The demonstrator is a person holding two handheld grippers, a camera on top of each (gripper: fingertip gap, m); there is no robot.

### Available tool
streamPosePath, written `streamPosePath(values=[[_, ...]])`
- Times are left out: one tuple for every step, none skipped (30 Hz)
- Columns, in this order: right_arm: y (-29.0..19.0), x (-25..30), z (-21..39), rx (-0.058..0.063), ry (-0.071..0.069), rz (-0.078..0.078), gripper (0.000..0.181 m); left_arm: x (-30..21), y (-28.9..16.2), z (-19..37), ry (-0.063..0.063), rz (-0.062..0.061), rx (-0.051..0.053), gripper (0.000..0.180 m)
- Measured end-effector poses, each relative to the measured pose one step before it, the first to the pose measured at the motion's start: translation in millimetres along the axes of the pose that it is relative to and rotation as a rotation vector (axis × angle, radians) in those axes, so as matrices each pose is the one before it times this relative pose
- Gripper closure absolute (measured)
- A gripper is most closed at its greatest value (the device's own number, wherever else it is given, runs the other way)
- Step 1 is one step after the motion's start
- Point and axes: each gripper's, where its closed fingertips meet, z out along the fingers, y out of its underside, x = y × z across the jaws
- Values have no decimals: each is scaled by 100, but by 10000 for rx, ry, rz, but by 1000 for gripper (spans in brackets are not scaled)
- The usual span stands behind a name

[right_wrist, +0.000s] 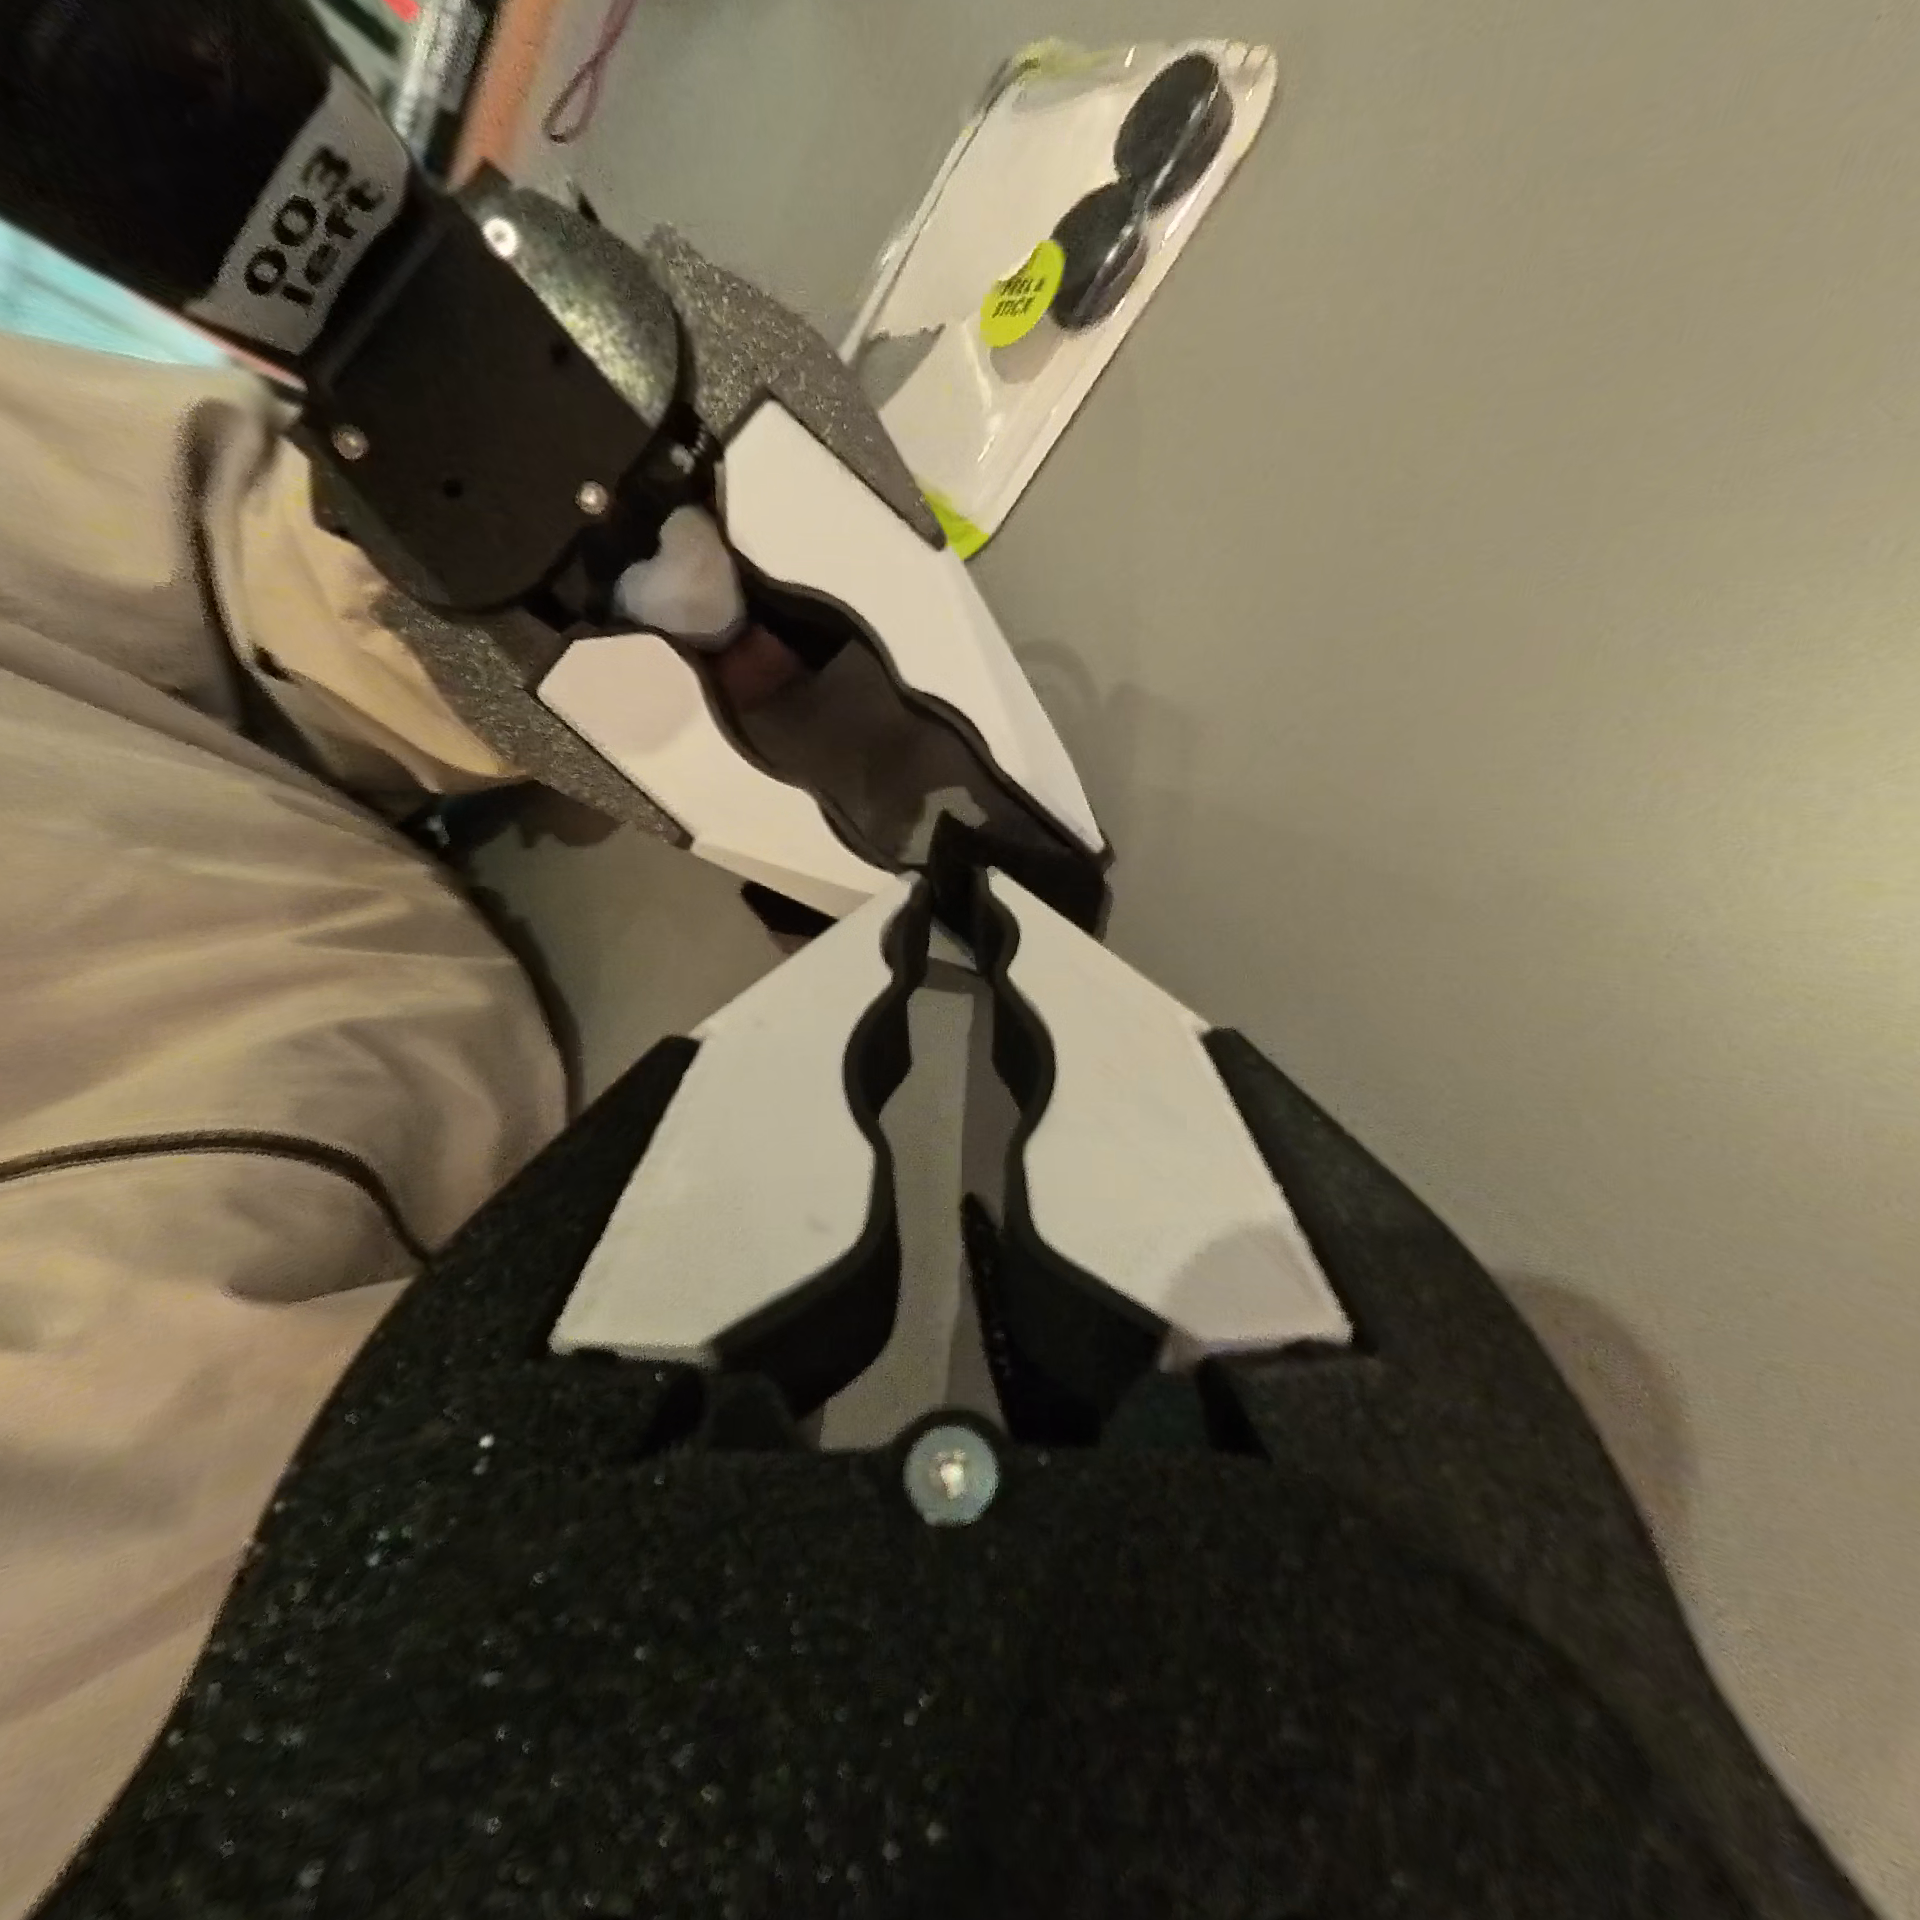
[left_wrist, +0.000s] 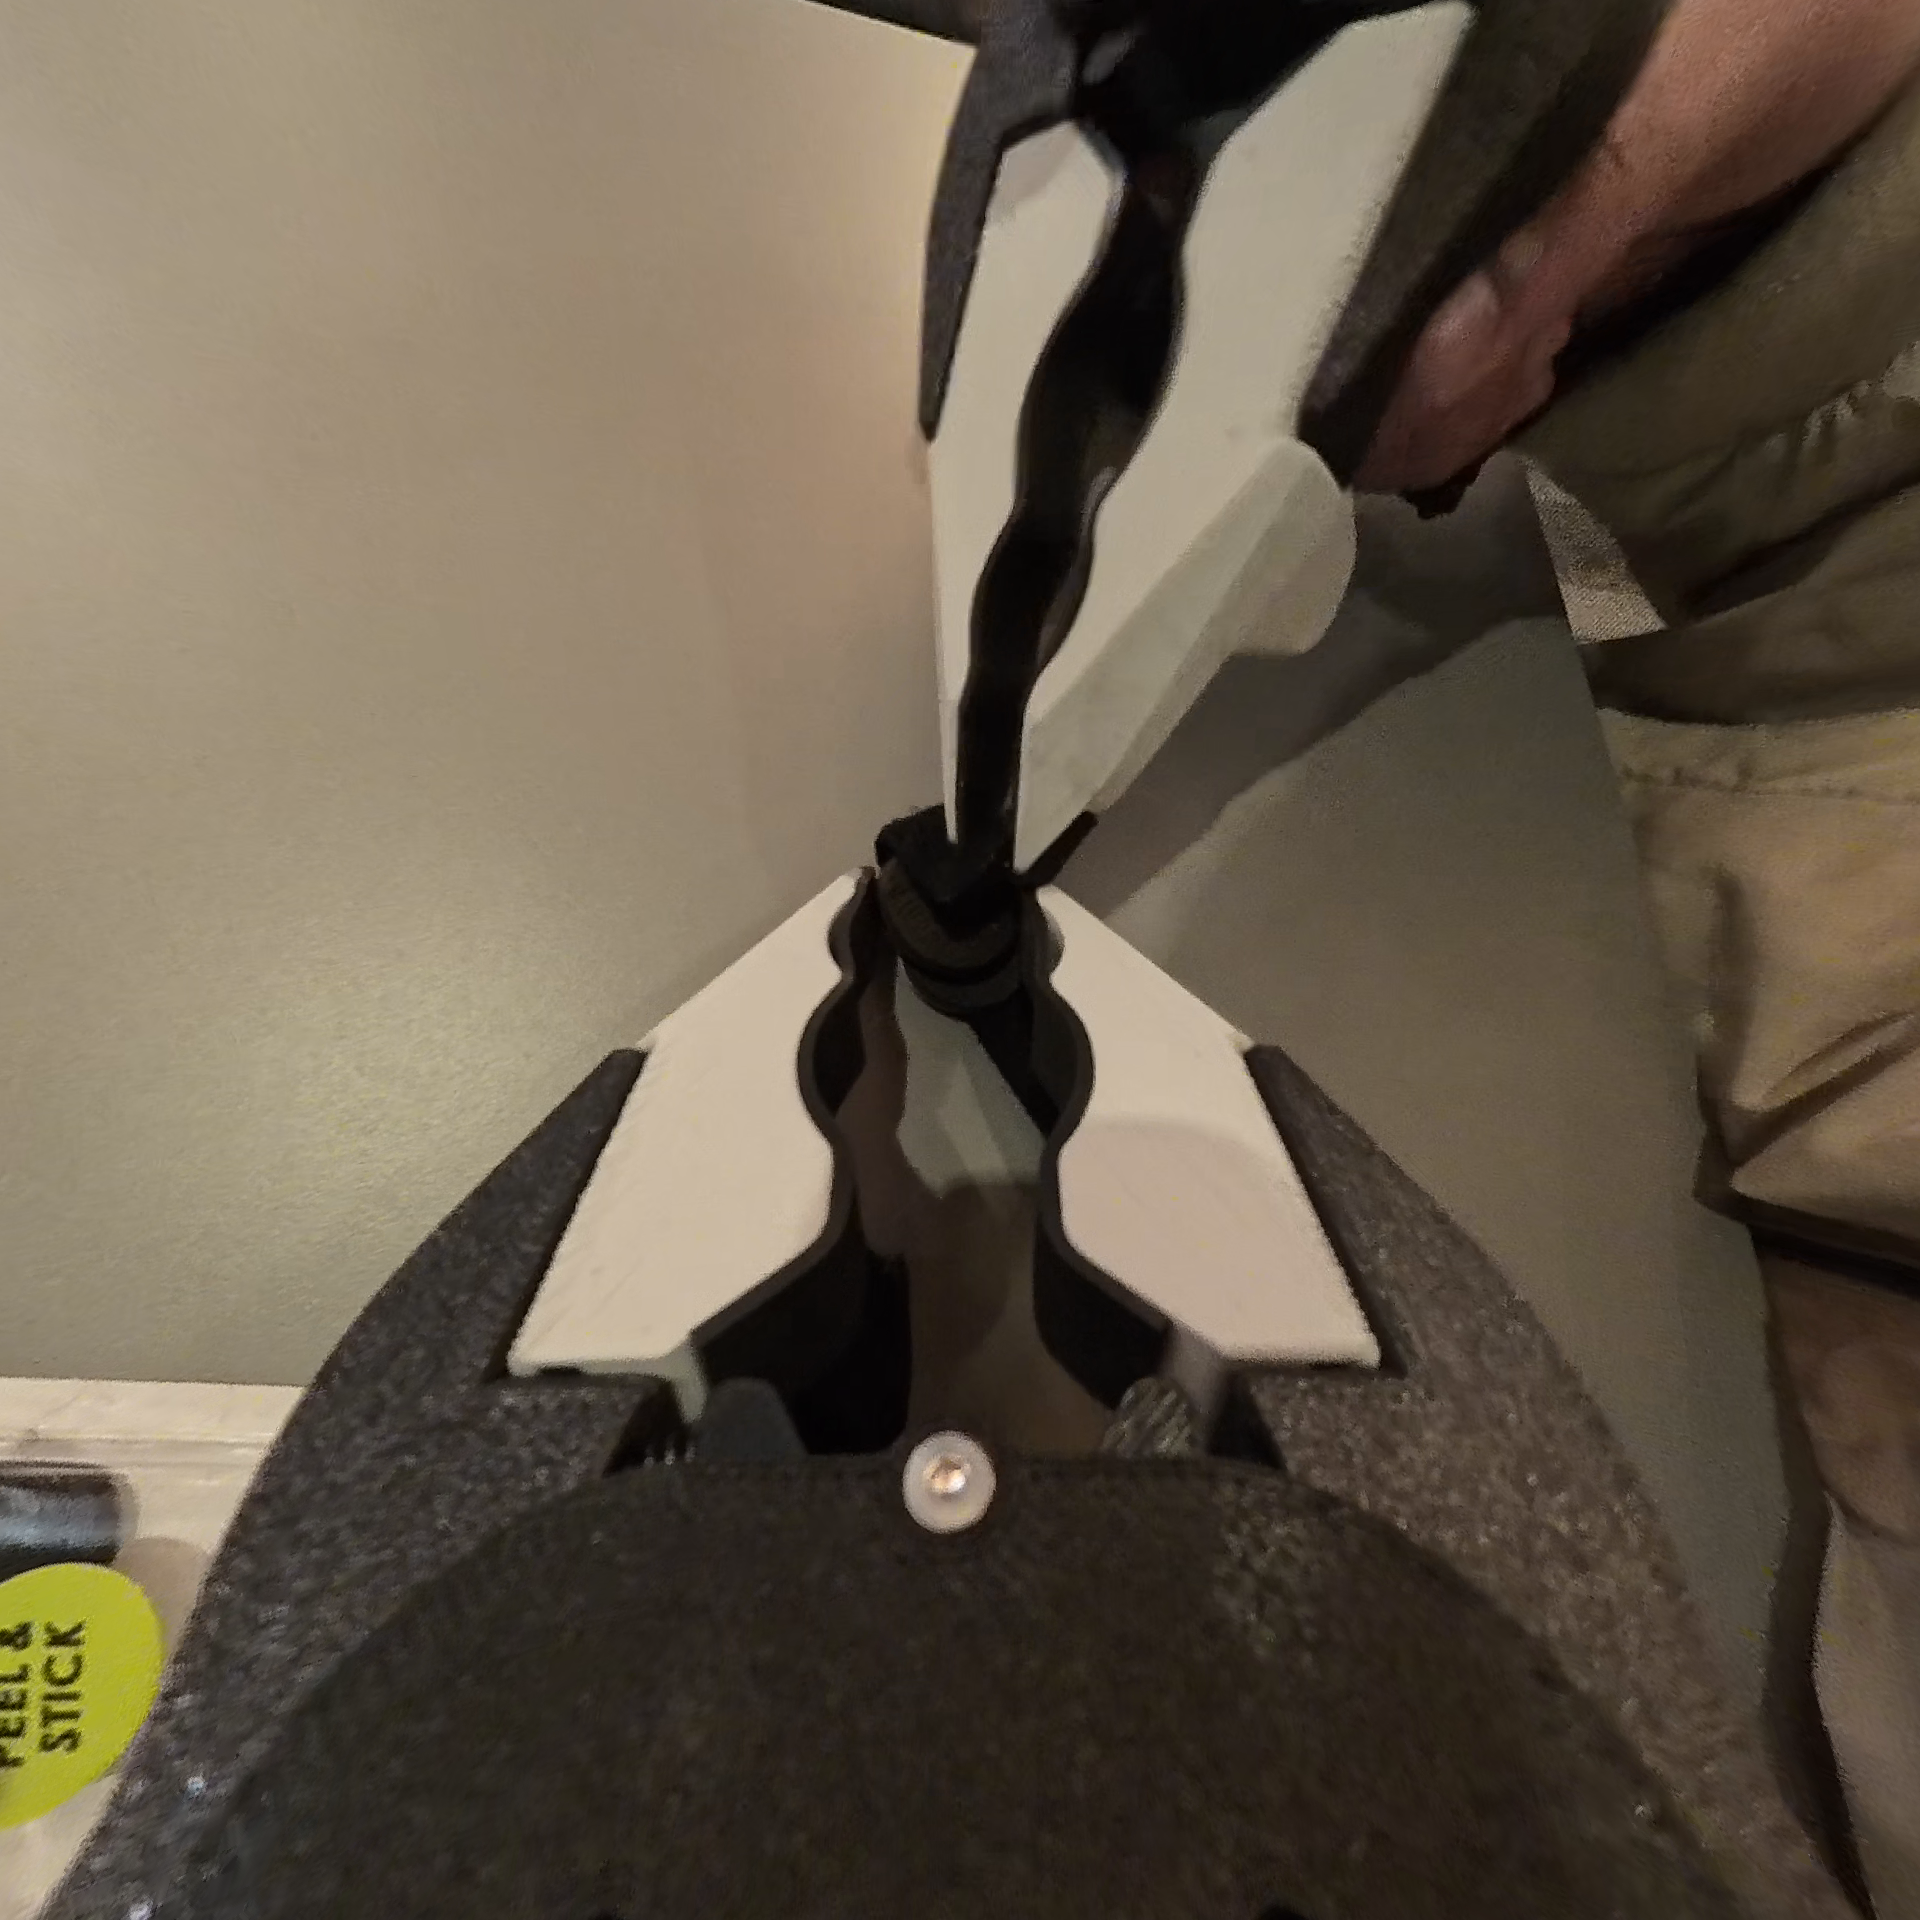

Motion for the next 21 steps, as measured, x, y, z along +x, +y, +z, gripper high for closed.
streamPosePath(values=[[50,-28,39,-76,-371,138,174,13,22,12,9,70,-21,152],[16,-8,23,-79,-298,-12,173,17,9,-6,8,64,-18,152],[-41,64,48,-72,-238,-13,173,-19,16,-2,1,47,-13,152],[8,15,83,-120,-249,137,173,-17,15,-10,15,28,-16,152],[16,5,70,-156,-179,135,173,-7,33,-17,21,27,-13,152],[36,24,44,-157,-49,-15,173,4,36,-40,7,25,-13,152],[80,85,59,-167,96,-108,173,10,90,-74,-18,58,-34,152],[84,134,100,-184,213,-157,174,6,134,-158,-38,89,-45,152],[58,24,133,-167,193,-233,175,35,155,-288,-16,44,-37,151],[-87,-4,73,-81,201,-156,175,104,176,-414,59,10,-25,150],[-4,-6,82,-119,228,-166,175,162,140,-505,119,-1,30,150],[-3,6,43,-110,296,-211,175,217,73,-581,177,-11,98,150],[-89,5,148,-107,342,-266,175,229,-110,-602,237,-90,190,150],[181,144,41,-117,364,-288,175,102,-333,-544,237,-229,262,151],[91,49,59,-120,429,-353,175,-158,-467,-408,187,-381,257,154],[41,-37,64,-115,420,-381,175,-266,-506,-250,187,-434,220,160],[63,-2,101,-102,400,-369,174,-118,-409,-65,272,-333,138,165],[58,-3,52,-73,379,-317,174,-73,-179,142,234,-176,1,169],[93,17,-18,-16,318,-275,174,-127,51,298,105,-18,-128,170],[87,51,-36,40,253,-204,173,-79,244,414,49,105,-223,173],[97,8,-50,59,163,-103,173,-59,339,448,12,151,-253,174]])
